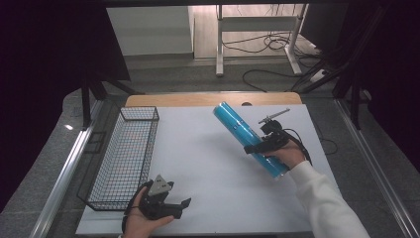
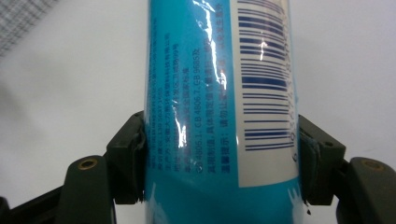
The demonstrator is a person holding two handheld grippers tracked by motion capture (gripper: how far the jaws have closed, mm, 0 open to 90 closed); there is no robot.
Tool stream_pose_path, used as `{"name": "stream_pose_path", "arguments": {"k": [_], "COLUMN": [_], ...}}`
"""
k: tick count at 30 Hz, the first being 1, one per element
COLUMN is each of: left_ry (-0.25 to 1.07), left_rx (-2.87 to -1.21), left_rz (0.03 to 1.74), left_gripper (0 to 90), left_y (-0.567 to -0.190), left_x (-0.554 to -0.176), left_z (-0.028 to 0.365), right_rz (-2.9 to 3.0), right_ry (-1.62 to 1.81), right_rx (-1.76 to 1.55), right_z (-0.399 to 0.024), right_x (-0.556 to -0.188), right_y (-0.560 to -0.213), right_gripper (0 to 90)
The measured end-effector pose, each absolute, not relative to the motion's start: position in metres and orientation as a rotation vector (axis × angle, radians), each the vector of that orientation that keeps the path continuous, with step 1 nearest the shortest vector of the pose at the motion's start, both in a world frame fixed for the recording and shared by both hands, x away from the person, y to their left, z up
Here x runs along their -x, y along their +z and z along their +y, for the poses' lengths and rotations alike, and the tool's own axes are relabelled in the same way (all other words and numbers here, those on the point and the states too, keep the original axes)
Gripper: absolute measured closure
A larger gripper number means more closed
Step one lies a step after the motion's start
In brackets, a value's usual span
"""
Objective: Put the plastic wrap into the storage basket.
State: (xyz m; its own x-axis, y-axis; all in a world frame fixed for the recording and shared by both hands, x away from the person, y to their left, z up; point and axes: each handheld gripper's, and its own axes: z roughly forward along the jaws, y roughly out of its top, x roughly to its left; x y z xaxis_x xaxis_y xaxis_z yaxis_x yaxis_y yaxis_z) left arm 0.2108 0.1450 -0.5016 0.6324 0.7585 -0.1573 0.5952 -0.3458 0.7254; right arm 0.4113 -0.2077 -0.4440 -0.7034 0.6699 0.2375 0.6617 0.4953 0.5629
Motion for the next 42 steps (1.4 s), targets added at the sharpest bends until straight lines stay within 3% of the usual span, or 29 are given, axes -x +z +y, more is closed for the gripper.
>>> {"name": "stream_pose_path", "arguments": {"k": [19,24,42], "left_ry": [0.033,-0.076,-0.171], "left_rx": [-1.770,-1.694,-1.601], "left_rz": [1.039,1.047,1.013], "left_gripper": [15.8,14.7,11.2], "left_y": [-0.479,-0.479,-0.478], "left_x": [-0.243,-0.258,-0.273], "left_z": [0.138,0.137,0.136], "right_rz": [2.711,2.712,2.667], "right_ry": [1.326,1.349,1.512], "right_rx": [-1.291,-1.284,-1.426], "right_z": [-0.199,-0.195,-0.175], "right_x": [-0.339,-0.333,-0.312], "right_y": [-0.451,-0.457,-0.471], "right_gripper": [32.3,32.2,32.2]}}
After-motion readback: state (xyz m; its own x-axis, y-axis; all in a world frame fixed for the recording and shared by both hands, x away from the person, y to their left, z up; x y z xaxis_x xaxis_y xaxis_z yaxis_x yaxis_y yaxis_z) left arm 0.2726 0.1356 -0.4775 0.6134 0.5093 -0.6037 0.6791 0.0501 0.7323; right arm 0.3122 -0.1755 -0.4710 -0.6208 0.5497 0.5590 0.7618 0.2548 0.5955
